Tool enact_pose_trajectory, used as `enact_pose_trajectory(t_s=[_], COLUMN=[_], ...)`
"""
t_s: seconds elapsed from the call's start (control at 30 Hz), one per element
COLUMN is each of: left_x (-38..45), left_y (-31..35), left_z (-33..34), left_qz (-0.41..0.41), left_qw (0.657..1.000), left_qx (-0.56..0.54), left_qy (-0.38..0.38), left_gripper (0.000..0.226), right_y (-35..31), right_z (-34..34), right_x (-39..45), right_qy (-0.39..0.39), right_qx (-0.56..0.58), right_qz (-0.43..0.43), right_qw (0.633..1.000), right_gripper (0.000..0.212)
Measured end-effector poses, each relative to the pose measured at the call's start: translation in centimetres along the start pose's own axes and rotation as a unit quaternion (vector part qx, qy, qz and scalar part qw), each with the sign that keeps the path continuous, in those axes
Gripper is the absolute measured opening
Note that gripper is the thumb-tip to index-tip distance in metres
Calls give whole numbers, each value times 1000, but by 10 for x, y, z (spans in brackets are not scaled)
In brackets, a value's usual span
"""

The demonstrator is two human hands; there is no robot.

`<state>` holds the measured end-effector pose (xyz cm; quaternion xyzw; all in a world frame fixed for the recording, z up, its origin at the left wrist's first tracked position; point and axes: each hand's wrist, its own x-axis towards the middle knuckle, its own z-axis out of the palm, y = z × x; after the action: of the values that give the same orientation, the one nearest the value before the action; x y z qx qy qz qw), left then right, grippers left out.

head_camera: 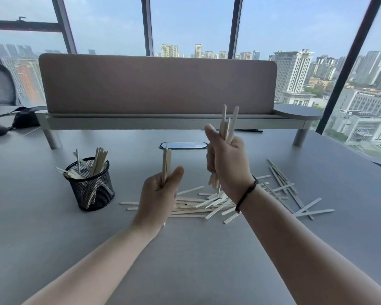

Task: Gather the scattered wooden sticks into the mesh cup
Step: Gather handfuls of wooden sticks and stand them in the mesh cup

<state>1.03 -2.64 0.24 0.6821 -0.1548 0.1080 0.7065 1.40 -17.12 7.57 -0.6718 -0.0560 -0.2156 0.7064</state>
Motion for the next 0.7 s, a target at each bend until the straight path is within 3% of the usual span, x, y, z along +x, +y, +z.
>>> enact_pose_trajectory(t_s=[0.1, 0.2, 0.57, 0.7], left_x=[2, 0, -3, -3], left_y=[-5, -6, -5, -5], left_z=[-2, -1, -2, -2], left_qz=[-15, -28, 7, -11], left_qw=[999, 999, 1000, 1000], left_qx=[-33, -36, 1, 5], left_qy=[3, 5, 10, 0], left_gripper=[60, 57, 48, 58], right_y=[-10, 7, 56, 57], right_z=[-3, -2, 2, 2], right_x=[-7, -27, -60, -61], right_qy=[-67, -110, -85, -86], right_qx=[128, 108, 17, 22], right_qz=[98, 139, 102, 116], right_qw=[985, 978, 991, 989], right_gripper=[58, 56, 53, 53])
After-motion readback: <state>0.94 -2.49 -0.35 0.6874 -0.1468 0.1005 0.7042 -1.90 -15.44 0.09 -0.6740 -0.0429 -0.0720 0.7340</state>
